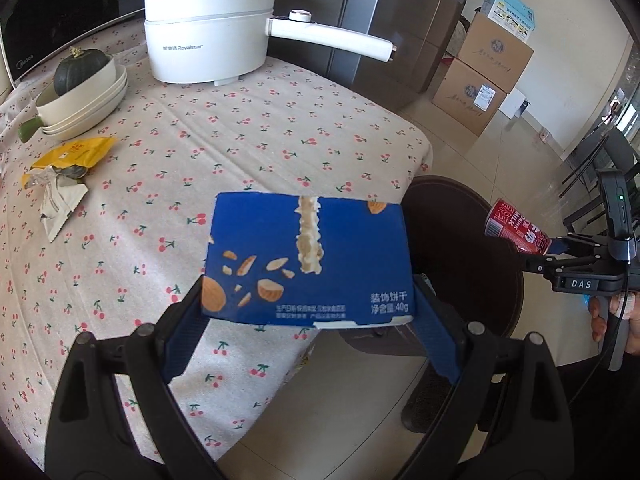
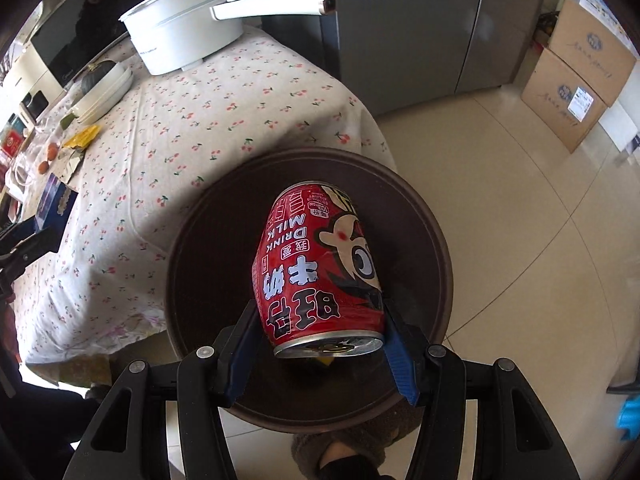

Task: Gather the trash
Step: 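Carry the red can toward the bin with the right tool while the left tool holds the blue box, then open both tools to drop the red can and blue box into the bin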

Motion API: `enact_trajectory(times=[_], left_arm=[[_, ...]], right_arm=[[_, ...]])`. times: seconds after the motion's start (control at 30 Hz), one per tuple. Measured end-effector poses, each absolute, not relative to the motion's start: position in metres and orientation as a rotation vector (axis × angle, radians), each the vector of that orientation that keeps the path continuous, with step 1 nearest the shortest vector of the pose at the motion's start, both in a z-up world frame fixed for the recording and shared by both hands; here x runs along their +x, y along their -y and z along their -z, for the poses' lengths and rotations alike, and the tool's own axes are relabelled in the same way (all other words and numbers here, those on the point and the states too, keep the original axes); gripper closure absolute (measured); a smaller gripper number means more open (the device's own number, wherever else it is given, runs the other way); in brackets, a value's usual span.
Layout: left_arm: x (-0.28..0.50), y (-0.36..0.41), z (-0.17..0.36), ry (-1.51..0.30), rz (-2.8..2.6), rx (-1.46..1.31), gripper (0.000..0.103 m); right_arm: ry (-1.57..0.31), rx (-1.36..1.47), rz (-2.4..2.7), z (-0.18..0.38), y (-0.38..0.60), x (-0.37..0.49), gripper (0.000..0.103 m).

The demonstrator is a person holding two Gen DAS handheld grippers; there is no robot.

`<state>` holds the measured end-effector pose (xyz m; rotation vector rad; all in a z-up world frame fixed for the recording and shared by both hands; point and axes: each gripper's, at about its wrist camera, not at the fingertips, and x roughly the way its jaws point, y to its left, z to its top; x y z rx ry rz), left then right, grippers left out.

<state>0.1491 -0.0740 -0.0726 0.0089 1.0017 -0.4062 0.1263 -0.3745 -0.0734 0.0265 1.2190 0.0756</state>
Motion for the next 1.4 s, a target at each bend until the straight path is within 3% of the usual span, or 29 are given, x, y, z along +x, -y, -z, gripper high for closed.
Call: enact_trajectory(times=[0.2,0.33,0.83,1.4], left_arm=[[0.150,0.109,0.081,-1.011,0.483,0.012,0.010],[0.145,0.136,0.089,-1.019,0.537,0.051,0.010],[0.135,0.193,0.116,-1.024,0.617,0.200,0.006],[0.133,0.148,0.109,-1.028,0.503,0.203,0.004]], right_arm=[[-1.258,0.077,-0.066,0.085,0.389,0.127,0.043],[-1.261,0.144,-0.064,0.085,0.399,0.124,0.031],[-1.269,0.167,-0.014,0.089,0.430,0.102,0.028],[-1.226,0.112,-0.023,0.072,0.407,0.113,0.024]])
